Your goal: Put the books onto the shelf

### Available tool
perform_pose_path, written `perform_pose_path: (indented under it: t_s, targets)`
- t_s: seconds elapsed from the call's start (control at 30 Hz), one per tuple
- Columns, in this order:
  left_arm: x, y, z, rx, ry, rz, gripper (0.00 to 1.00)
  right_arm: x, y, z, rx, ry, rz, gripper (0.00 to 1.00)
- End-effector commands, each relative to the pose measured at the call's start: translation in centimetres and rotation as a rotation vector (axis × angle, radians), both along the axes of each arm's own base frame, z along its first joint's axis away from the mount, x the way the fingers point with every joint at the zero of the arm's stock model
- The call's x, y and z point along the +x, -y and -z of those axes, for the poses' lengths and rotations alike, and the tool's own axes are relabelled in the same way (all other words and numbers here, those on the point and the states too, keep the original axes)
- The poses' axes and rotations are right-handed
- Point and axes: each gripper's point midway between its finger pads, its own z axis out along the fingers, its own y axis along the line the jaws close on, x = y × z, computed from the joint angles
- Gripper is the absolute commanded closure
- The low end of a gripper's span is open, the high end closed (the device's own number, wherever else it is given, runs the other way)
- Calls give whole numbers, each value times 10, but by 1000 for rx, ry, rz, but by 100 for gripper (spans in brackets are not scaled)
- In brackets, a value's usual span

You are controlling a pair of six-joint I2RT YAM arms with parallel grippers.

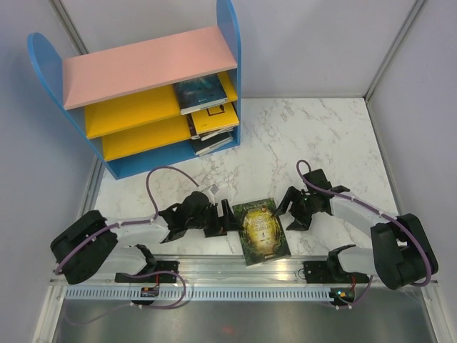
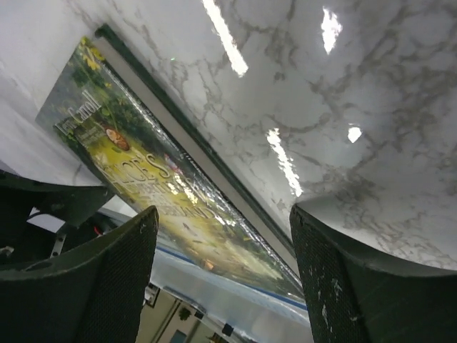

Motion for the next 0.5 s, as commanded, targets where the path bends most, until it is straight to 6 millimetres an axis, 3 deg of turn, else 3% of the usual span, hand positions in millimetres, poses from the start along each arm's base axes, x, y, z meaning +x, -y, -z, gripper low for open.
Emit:
perform_pose_path:
  t_s: [0.0,0.03,0.17,0.37,0.47]
  targets:
    - [5,12,16,-73,-44,-49,7,-13,-9,20,57,-28,7,22]
    - [5,15,18,-90,-59,-53,7,-11,-15,21,88,-11,16,22]
    - [1,29,23,-197,-115,-52,9,-35,-34,33,180,-70,28,25]
    - [0,34,16,-262,-122,-51,18,-40,-35,34,188,-70,25,27]
    - [0,31,11,-266,-112,-57,27,-39,-34,33,180,-63,28,27]
